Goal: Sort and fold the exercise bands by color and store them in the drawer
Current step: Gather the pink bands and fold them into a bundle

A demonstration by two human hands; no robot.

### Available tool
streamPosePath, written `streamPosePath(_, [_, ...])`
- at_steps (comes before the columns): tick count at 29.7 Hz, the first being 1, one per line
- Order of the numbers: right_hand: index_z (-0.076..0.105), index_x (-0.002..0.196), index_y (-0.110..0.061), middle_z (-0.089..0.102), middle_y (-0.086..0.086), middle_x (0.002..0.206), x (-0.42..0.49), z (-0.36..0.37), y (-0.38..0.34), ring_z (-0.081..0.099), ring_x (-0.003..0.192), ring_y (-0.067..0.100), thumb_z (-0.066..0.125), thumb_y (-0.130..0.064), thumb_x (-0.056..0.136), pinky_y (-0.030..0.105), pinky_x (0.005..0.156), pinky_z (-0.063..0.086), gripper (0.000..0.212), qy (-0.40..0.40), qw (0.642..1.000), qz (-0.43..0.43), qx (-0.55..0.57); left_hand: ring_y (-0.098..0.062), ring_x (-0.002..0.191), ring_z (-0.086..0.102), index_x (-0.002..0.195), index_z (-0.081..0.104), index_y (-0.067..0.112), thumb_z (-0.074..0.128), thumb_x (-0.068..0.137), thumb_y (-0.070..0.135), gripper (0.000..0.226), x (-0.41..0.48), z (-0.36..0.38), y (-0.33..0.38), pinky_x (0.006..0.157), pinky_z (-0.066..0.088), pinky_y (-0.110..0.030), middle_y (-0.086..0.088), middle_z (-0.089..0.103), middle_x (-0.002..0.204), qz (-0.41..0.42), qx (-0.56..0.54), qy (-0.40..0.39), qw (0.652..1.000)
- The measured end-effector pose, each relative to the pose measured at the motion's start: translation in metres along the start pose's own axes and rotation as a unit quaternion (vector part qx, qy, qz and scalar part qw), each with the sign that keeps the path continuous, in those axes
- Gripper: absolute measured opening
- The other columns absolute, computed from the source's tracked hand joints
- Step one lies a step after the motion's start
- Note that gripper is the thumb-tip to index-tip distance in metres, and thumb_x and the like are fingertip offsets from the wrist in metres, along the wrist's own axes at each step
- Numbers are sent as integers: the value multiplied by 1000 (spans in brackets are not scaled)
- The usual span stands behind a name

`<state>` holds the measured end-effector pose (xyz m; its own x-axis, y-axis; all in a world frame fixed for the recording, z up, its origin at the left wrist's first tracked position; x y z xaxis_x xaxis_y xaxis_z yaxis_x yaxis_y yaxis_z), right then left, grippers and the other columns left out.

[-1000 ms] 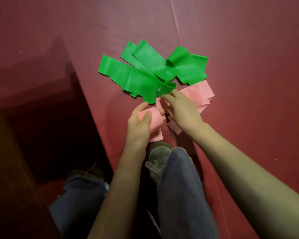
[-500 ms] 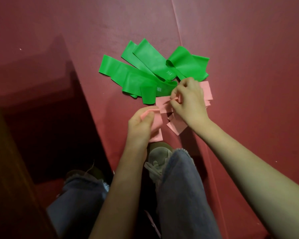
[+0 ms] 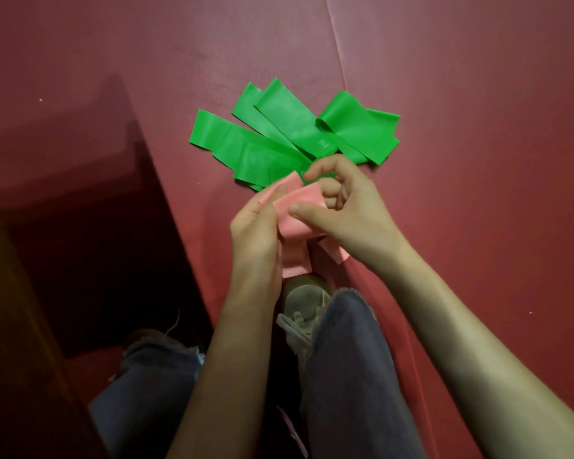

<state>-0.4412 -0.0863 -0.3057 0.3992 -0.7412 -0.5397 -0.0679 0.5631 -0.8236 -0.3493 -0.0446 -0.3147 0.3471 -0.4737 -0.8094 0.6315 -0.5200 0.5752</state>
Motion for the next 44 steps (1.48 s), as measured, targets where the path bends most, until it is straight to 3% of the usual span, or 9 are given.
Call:
streamPosePath(5, [44,87,-26,60,-2,64,5,8,13,54,56,11,67,7,73,27,56,44,43,65,998,14,-13,-17,58,67,91,59,-1,32,96,38,48,-1,1,-4,52,56,-24,-13,69,69,-71,-62,-50,994])
streamPosePath(11, [42,92,-31,53,-7,64,5,7,13,49,56,7,68,-2,75,28,59,42,42,88,992,-34,-84,-13,65,68,86,61,3,35,97,11,29,-6,2,-7,67,56,-25,-4,71,67,3,33,-87,996])
streamPosePath(17, [44,99,-26,49,-6,76,-10,1,35,49,55,-5,62,2,79,8,55,39,39,46,996,-14,-76,-13,61,58,76,59,15,39,96,20,29,-1,-15,8,61,48,-26,2,63,61,80,30,37,996])
streamPosePath(20, [53,80,-22,53,-11,65,-13,1,51,49,59,-1,60,-10,85,18,64,41,14,9,983,39,-180,-7,58,55,71,59,17,41,96,18,30,0,-16,6,58,46,-21,7,62,57,112,64,54,990])
streamPosePath(23, [56,71,-12,37,-12,53,-16,4,47,36,61,5,58,-24,82,22,62,24,16,29,939,-40,-341,-9,63,59,73,59,18,41,95,19,29,-2,-16,6,63,49,-23,7,64,61,125,65,69,988])
streamPosePath(29, [59,72,-24,47,6,63,-22,15,45,41,57,14,56,-30,80,26,56,36,10,-7,991,20,-134,-13,64,60,73,60,14,39,96,18,31,0,-16,22,66,50,-27,0,66,64,158,27,80,984])
streamPosePath(33, [59,83,-20,58,-1,80,-16,10,59,50,74,11,41,-24,83,29,72,41,18,-46,973,93,-205,-13,64,54,70,57,16,41,96,17,30,0,-19,18,63,47,-26,1,61,63,152,33,99,983])
streamPosePath(38, [57,91,-18,58,-1,81,3,-12,71,55,71,18,32,1,85,38,75,48,32,121,980,132,-85,-1,47,58,74,57,15,43,95,18,26,2,-30,12,50,50,-17,4,64,55,120,27,137,983])
streamPosePath(44, [50,127,-12,49,11,119,33,-15,60,47,112,26,53,-19,87,33,91,38,40,9,887,24,-460,-2,47,56,68,57,17,44,95,19,30,4,-37,9,50,49,-17,5,62,54,123,40,174,976])
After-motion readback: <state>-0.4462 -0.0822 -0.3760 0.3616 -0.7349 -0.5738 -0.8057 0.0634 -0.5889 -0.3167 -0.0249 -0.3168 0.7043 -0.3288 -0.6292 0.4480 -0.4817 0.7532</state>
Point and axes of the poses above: each hand's wrist, its own x-axis towards the middle knuckle, its own z-axis out of the palm, y = z × x, the point moved 4 cm from there along x, towards the middle knuckle
